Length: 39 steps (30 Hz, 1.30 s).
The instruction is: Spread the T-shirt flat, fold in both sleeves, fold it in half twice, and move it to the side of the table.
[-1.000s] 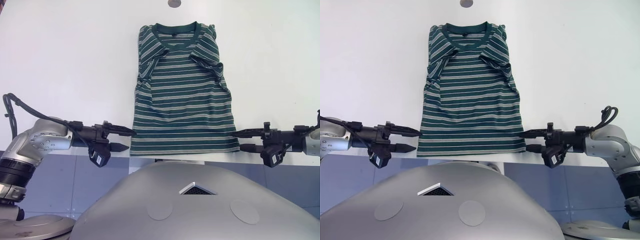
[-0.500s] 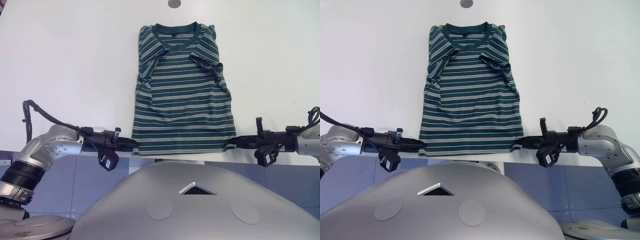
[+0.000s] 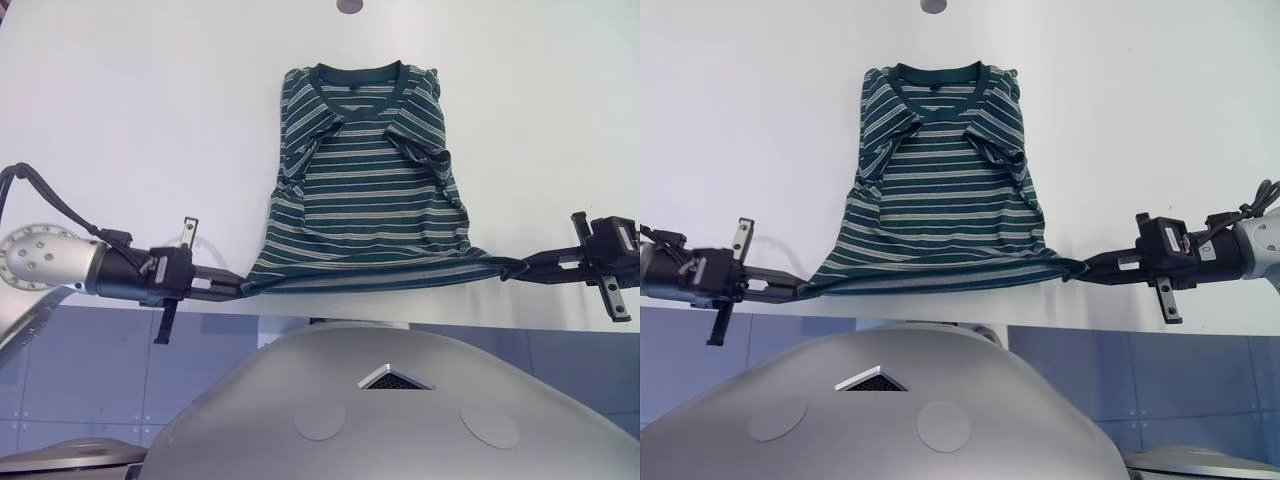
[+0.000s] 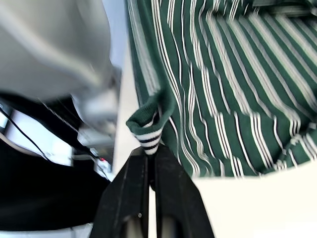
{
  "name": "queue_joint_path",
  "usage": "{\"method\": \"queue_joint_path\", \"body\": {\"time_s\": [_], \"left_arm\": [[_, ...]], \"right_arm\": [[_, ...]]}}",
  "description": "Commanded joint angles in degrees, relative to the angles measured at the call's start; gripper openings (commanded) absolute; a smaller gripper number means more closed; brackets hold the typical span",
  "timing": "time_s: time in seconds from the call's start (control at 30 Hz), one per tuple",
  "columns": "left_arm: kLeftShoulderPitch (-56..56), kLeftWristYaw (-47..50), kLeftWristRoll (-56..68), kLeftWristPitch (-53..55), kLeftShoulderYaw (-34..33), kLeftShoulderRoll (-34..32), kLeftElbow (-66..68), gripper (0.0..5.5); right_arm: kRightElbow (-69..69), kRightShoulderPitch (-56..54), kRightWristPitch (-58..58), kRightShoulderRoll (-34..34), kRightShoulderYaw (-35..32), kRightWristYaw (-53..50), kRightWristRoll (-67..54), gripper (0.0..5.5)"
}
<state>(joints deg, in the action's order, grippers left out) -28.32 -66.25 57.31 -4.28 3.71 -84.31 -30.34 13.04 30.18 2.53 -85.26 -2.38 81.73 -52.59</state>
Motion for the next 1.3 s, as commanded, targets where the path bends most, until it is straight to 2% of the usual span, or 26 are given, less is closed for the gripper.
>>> {"method": "queue_joint_path", "body": {"time_s": [0.03, 0.13, 0.23, 0.33, 0.47, 0.57, 0.7, 0.83, 1.0, 1.2, 1.27, 1.3], "left_arm": [[0.28, -0.6, 9.62, 11.39, -7.74, 0.49, -5.04, 0.04], [0.96, -2.06, 11.9, 18.44, -11.35, 2.67, -4.96, 0.04], [11.16, -1.86, 9.06, 23.19, -8.49, 7.64, 1.16, 0.04], [32.59, 1.55, -1.31, 25.19, 0.14, 20.33, 15.96, 0.04], [52.06, 3.37, -12.71, 23.98, 5.44, 34.71, 38.11, 0.04], [61.45, 2.28, -23.32, 18.45, 9.17, 44.47, 55.95, 0.04], [66.04, -0.82, -33.15, 11.55, 11.03, 51.54, 72.92, 0.04], [68.1, -2.74, -37.16, 7.7, 8.48, 53.75, 81.49, 0.04], [68.23, -4.99, -39.12, 7.54, 4.59, 53.25, 85.46, 0.04], [67.65, -5.43, -41.99, 7.34, 2.98, 54.72, 86.28, 0.04], [67.36, -3.4, -44.87, 6.18, 4.12, 55.7, 87.5, 0.0], [67.58, -0.97, -46.62, 5.55, 4.48, 56.34, 88.68, 0.26]], "right_arm": [[1.23, 1.84, -10.71, -0.61, -9.15, 7.23, -2.37, 0.0], [-0.59, -2.99, -16.66, 1.54, -10.76, 9.05, -2.14, 0.0], [-7.0, -21.84, -21.0, 8.66, -2.85, 5.75, 3.38, 0.0], [-22.0, -47.86, -23.23, 21.79, 6.72, 2.05, 13.96, 0.0], [-40.87, -64.85, -20.86, 32.02, 11.88, 0.8, 24.35, 0.0], [-57.97, -73.6, -15.14, 40.67, 13.93, -3.12, 32.55, 0.0], [-74.3, -77.81, -7.86, 47.95, 15.05, -7.75, 40.96, 0.0], [-81.56, -79.86, -3.5, 52.13, 13.25, -13.63, 45.14, 0.0], [-85.51, -81.52, -2.1, 54.91, 12.01, -18.94, 49.19, 0.0], [-86.59, -83.02, -2.4, 56.29, 9.79, -22.19, 51.52, 0.0], [-87.01, -83.12, -3.22, 57.15, 9.12, -25.03, 52.21, 0.53], [-87.08, -83.18, -3.22, 57.7, 8.44, -26.6, 52.12, 0.73]]}}
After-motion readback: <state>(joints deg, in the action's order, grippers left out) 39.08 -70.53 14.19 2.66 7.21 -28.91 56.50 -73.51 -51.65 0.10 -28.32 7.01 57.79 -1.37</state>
